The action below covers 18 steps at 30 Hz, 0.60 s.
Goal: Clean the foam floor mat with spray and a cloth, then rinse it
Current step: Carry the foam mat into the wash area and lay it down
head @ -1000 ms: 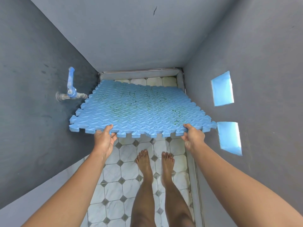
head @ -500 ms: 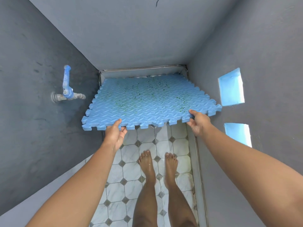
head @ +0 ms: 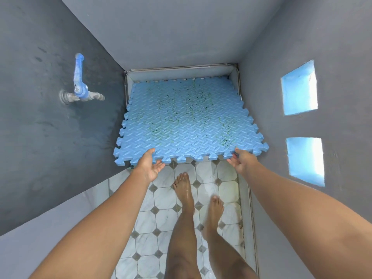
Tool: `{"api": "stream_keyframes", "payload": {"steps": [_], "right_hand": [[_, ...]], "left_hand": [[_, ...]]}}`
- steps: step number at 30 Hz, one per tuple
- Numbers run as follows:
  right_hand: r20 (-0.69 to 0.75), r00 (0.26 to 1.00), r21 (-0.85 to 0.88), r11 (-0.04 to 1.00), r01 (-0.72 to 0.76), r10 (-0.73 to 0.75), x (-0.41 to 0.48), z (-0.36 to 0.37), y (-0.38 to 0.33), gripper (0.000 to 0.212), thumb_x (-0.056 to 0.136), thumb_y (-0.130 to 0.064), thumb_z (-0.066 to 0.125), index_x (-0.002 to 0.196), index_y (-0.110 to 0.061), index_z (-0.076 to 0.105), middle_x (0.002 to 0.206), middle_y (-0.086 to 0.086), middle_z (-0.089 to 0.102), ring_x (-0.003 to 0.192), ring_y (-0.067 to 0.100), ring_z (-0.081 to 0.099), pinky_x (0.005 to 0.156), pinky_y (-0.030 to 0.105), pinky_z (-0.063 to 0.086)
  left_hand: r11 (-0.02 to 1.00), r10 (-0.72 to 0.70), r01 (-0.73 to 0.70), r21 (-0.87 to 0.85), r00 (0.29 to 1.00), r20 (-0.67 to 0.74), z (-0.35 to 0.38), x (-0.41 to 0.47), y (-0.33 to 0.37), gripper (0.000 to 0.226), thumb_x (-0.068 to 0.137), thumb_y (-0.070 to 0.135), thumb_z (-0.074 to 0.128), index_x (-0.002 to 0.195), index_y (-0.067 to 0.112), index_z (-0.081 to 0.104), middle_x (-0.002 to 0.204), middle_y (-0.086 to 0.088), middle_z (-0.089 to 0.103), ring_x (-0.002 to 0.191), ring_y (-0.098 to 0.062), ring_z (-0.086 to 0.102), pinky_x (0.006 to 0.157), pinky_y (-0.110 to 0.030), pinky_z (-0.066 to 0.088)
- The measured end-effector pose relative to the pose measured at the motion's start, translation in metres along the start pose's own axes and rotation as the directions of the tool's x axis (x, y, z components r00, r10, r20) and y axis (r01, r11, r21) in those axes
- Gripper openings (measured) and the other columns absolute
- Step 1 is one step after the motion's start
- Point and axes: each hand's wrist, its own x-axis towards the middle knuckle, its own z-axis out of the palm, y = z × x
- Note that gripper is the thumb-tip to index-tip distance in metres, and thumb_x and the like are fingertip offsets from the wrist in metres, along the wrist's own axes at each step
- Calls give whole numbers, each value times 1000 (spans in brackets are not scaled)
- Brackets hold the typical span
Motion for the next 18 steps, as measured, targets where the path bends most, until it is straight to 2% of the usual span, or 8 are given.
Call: {"api": "stream_keyframes", "payload": {"steps": [2, 4, 7, 9, 12, 14, 16, 18], "right_hand": [[-30, 999, 5, 1000, 10, -10, 11, -4, 9, 29, 101, -5, 55, 129, 0, 57, 86, 7, 56, 78, 16, 59, 104, 43, 49], [-29, 1000, -23, 1000, 5, -5, 28, -11, 19, 28, 101, -7, 55, 128, -2, 58, 85, 5, 57, 75, 14, 58, 102, 41, 49], [57, 998, -106, 994, 18, -12, 40, -26, 26, 18, 102, -14, 56, 119, -10, 60, 96, 1, 59, 96, 15, 60, 112, 45, 41], [103, 995, -179, 983, 33, -15, 40, -39, 28, 31, 100, -17, 60, 130, -11, 56, 118, 1, 55, 112, 20, 55, 110, 49, 42], [118, 992, -248, 966, 75, -47, 24, -63, 29, 40, 98, -16, 62, 136, -10, 51, 132, 4, 50, 117, 25, 55, 97, 50, 50], [127, 986, -282, 948, 145, -113, 0, -79, 26, 42, 99, -13, 61, 139, -10, 50, 131, 7, 55, 106, 22, 57, 90, 46, 52], [165, 964, -304, 919, 251, -209, -35, -91, 22, 45, 99, -10, 59, 142, -13, 45, 123, 6, 56, 102, 20, 57, 94, 48, 55], [236, 919, -326, 866, 380, -315, -76, -101, 14, 44, 98, -10, 59, 140, -14, 46, 125, 7, 58, 109, 21, 59, 94, 50, 56]], "left_hand": [[987, 15, -19, 159, 1000, 21, -3, 7, -13, 58, 104, 33, 59, 156, 17, 39, 154, -24, 43, 137, -33, 53, 111, -42, 47], [940, 25, -40, 340, 999, 49, -10, 18, -26, 60, 104, 38, 57, 158, 19, 37, 162, -19, 35, 138, -32, 52, 113, -45, 46], [869, 20, -51, 491, 998, 67, -20, 35, -45, 65, 103, 47, 55, 159, 20, 36, 165, -15, 33, 137, -30, 53, 112, -49, 45], [809, 44, -68, 584, 998, 55, -26, 39, -59, 65, 102, 52, 55, 156, 19, 41, 163, -11, 38, 133, -29, 57, 106, -49, 47], [783, 130, -142, 605, 989, 64, -33, 19, -81, 66, 100, 54, 57, 153, 16, 45, 155, -9, 47, 118, -27, 62, 95, -45, 51], [787, 253, -251, 564, 965, 76, -35, -8, -90, 62, 100, 50, 58, 150, 15, 48, 146, -9, 54, 109, -25, 63, 90, -43, 53], [763, 372, -350, 544, 925, 75, -35, -47, -96, 58, 98, 47, 63, 144, 14, 51, 133, -9, 62, 100, -23, 66, 86, -43, 55], [714, 474, -450, 536, 875, 104, -35, -91, -98, 50, 97, 45, 65, 136, 15, 55, 122, -8, 67, 96, -22, 67, 90, -45, 56]]}}
